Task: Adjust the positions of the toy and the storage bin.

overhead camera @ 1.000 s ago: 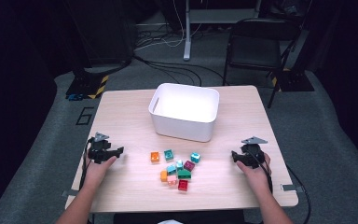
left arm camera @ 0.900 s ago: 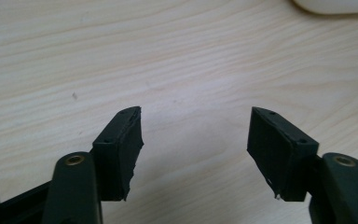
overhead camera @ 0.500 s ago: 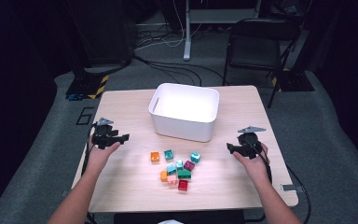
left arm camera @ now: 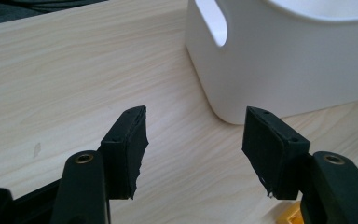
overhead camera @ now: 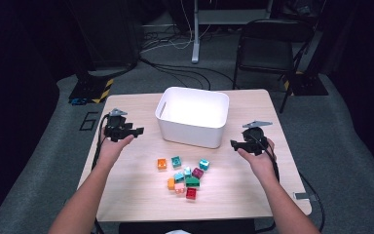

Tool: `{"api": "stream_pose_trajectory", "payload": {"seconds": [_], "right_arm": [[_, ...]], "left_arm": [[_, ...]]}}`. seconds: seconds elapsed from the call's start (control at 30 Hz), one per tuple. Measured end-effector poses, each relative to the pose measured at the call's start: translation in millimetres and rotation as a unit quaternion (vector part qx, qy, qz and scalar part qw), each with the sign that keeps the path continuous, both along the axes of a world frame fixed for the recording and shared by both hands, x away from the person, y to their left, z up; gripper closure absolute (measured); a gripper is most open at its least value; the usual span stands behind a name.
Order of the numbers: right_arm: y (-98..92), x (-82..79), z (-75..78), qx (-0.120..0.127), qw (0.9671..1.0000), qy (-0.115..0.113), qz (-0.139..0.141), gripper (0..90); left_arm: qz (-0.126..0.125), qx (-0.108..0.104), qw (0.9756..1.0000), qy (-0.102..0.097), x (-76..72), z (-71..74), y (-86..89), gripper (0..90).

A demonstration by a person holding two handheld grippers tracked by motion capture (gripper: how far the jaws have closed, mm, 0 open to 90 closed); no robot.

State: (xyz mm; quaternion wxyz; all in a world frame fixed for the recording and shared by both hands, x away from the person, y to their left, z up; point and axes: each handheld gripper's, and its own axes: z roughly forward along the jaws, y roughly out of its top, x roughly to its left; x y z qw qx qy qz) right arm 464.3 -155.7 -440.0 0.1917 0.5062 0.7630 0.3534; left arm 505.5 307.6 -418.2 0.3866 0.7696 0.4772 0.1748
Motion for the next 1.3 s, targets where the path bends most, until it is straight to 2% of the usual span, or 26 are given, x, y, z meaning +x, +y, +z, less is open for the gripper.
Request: {"api": "stream_pose_trajectory", "payload": {"seconds": [0.13,0.17,0.37,0.5,0.7,0.93,0.97,1.03,1.3], "right_arm": [[1.0,2.7,4.1,-0.001,1.0,-0.005,0.003,38.8],[2.3,5.0,7.0,0.006,1.0,-0.005,0.002,38.8],[8.7,11.3,15.0,0.005,0.9999,-0.011,0.007,37.8],[12.4,15.4,25.9,0.004,0.9998,-0.018,0.006,37.8],[14.9,17.7,37.5,0.0,0.9996,-0.026,0.007,37.3],[13.6,17.0,41.7,0.005,0.9995,-0.029,0.005,36.7],[13.0,16.8,42.4,0.004,0.9995,-0.031,0.006,36.6],[12.8,16.2,43.3,0.004,0.9995,-0.032,0.007,36.6],[14.3,12.3,46.8,0.009,0.9991,-0.039,0.013,36.6]], "left_arm": [[-0.006,-0.001,1.0,-0.005,4.2,7.0,-7.1,40.1],[-0.008,0.001,1.0,-0.002,6.3,9.8,-9.7,40.8],[-0.008,-0.002,1.0,-0.001,12.8,17.1,-18.0,40.1],[-0.015,-0.004,0.9998,-0.012,19.0,25.0,-23.8,39.3],[-0.016,-0.008,0.9997,-0.016,27.9,33.3,-29.9,38.1],[-0.018,-0.009,0.9996,-0.017,35.4,37.9,-38.1,37.1],[-0.018,-0.016,0.9995,-0.021,36.9,39.9,-41.1,37.0],[-0.019,-0.017,0.9995,-0.018,38.0,40.6,-42.2,36.9],[-0.023,-0.003,0.9996,-0.012,44.6,37.5,-53.4,36.8]]}}
